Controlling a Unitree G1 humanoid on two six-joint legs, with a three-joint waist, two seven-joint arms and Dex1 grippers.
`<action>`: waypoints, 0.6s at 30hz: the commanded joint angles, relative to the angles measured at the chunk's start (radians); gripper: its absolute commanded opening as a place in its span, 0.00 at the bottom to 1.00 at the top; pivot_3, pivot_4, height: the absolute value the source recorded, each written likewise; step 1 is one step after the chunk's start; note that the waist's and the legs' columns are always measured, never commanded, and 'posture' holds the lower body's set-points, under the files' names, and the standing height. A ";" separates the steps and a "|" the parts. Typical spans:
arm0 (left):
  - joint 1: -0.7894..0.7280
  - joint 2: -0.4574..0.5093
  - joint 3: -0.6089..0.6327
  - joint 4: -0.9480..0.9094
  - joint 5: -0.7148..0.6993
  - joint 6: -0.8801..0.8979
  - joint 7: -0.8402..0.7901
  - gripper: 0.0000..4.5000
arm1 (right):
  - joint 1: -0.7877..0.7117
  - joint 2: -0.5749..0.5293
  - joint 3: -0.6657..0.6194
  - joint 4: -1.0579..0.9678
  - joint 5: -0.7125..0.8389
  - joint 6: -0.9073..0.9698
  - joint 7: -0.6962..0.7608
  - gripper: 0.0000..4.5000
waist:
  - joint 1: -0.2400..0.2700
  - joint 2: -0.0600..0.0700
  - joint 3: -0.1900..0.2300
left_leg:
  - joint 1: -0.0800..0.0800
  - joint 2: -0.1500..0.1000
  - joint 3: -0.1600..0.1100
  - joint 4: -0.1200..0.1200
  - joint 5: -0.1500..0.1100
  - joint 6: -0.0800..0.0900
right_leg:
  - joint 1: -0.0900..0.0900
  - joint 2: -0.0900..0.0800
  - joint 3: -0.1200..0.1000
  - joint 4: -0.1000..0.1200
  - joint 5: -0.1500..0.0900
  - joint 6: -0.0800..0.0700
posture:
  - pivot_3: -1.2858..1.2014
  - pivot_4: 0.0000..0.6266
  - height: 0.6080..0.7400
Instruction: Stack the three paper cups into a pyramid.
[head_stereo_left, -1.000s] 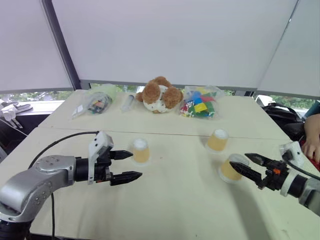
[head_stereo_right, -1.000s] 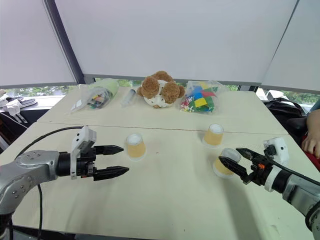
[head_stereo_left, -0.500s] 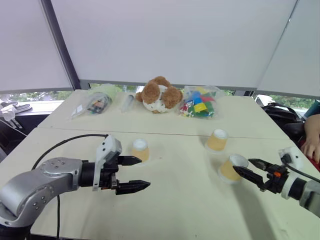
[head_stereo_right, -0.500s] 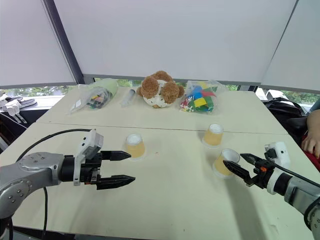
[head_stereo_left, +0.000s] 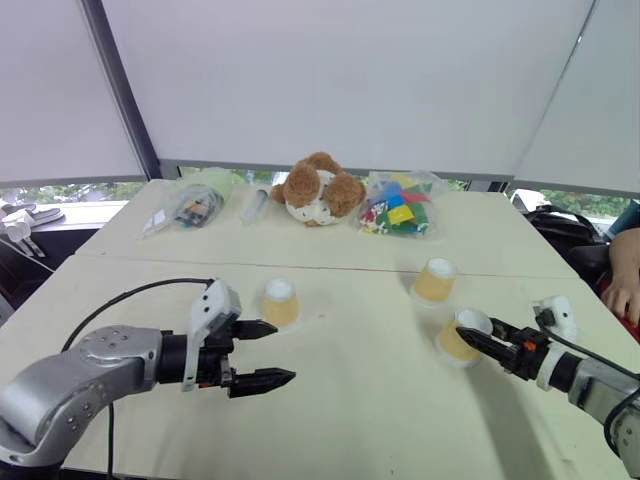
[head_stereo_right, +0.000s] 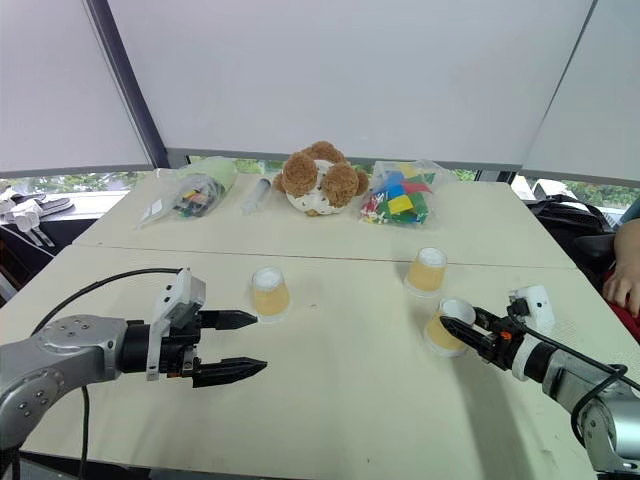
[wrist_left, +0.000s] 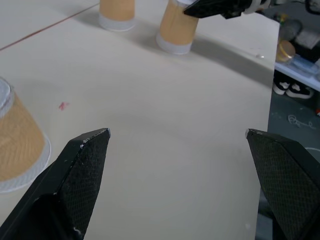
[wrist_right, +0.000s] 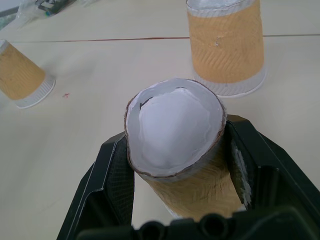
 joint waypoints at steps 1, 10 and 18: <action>0.001 0.009 0.005 -0.007 0.017 -0.034 -0.009 1.00 | -0.024 -0.016 -0.007 -0.053 0.021 0.005 0.026 0.49 | -0.001 0.000 0.000 | 0.000 0.000 0.000 0.000 0.000 0.000 | 0.000 0.000 0.000 0.000 0.000 0.000 | 0.52 0.24 1.00; 0.008 0.032 -0.007 -0.001 0.040 -0.048 -0.039 1.00 | -0.268 0.016 0.274 -0.137 -0.002 0.091 0.085 0.49 | -0.005 0.001 0.001 | 0.000 0.002 0.000 0.000 0.000 0.000 | -0.002 0.002 0.000 0.001 0.000 0.000 | 0.52 0.24 1.00; 0.000 0.033 -0.009 0.002 0.053 -0.048 -0.025 1.00 | -0.353 0.062 0.439 -0.036 -0.112 0.046 0.141 0.49 | 0.000 0.001 0.001 | -0.001 0.001 0.002 0.000 0.000 0.000 | -0.002 0.000 0.000 0.001 0.000 -0.001 | 0.52 0.24 1.00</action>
